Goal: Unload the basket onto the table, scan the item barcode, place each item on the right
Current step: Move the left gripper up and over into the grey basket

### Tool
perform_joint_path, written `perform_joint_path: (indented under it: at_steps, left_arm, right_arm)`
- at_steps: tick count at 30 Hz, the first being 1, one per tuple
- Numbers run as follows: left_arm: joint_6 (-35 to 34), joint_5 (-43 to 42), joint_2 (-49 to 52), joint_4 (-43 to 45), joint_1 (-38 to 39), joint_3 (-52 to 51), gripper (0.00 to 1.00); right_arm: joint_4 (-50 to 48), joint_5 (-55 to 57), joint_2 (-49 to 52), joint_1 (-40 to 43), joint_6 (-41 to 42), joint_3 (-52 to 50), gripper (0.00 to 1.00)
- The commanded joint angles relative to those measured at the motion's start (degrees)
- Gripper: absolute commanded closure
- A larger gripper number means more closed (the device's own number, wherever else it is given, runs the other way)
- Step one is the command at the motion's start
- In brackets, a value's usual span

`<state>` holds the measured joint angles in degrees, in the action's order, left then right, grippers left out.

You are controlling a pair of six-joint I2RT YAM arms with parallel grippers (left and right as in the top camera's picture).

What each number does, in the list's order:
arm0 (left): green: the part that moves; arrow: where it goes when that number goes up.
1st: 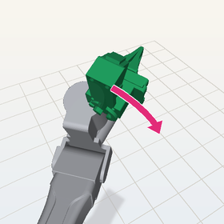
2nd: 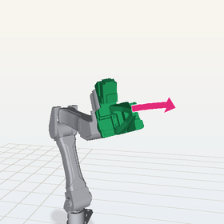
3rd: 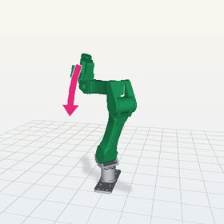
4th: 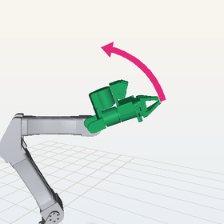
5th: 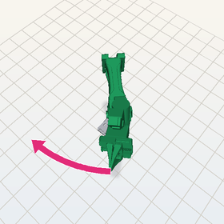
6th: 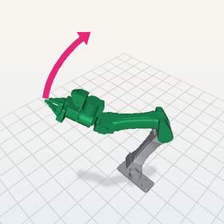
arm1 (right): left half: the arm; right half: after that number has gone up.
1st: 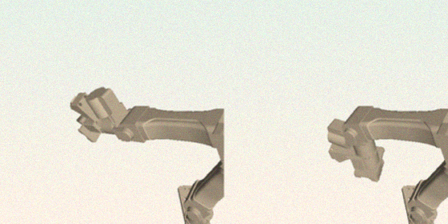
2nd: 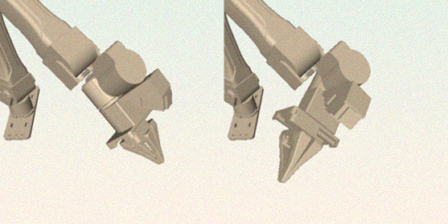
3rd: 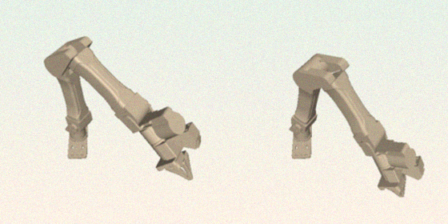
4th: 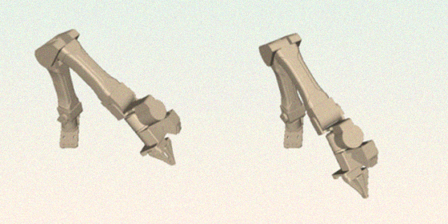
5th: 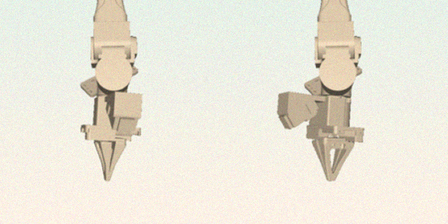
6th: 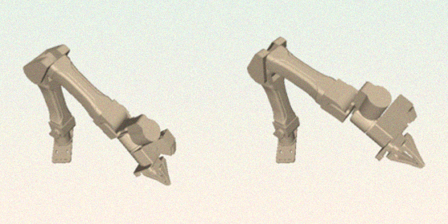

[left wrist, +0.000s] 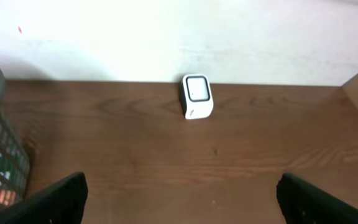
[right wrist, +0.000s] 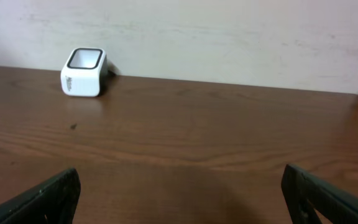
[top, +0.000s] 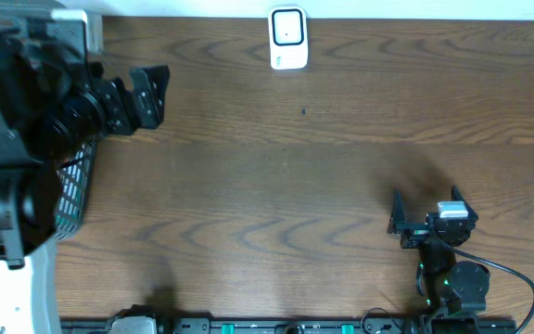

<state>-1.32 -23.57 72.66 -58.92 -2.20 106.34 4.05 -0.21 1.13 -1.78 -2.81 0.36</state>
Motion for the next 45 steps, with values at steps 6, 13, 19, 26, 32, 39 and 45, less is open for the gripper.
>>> perform_joint_path:
  at_steps: [6, 13, 19, 26, 32, 39, 45]
  left_arm:
    - [4.15, 9.49, 7.91, -7.08, -9.29, 8.26, 0.02]
    - [4.13, 9.77, 13.35, -7.78, -24.79, 8.26, 0.02]
    - [4.09, 9.73, 18.86, -7.72, -33.53, 8.22, 0.02]
    - [4.11, 9.75, 27.21, -8.09, -36.44, 8.20, 0.02]
    - [4.13, 9.77, 30.80, -8.37, -36.44, 8.15, 0.02]
    - [4.09, 14.49, 30.82, -9.62, -36.44, 7.43, 0.02]
    - [4.07, 14.67, 30.86, -9.18, -36.41, 5.38, 0.02]
  right_arm:
    - [0.17, 0.33, 0.02, 0.24, -0.50, -0.04, 0.01]
    - [0.17, 0.33, 0.02, 0.24, -0.50, -0.04, 0.01]
    - [0.17, 0.33, 0.02, 0.24, -0.50, -0.04, 0.01]
    - [0.17, 0.33, 0.02, 0.24, -0.50, -0.04, 0.01]
    - [0.17, 0.33, 0.02, 0.24, -0.50, -0.04, 0.01]
    - [0.15, 0.33, 0.02, 0.24, -0.50, -0.04, 0.01]
    - [0.17, 0.33, 0.02, 0.24, -0.50, -0.04, 0.01]
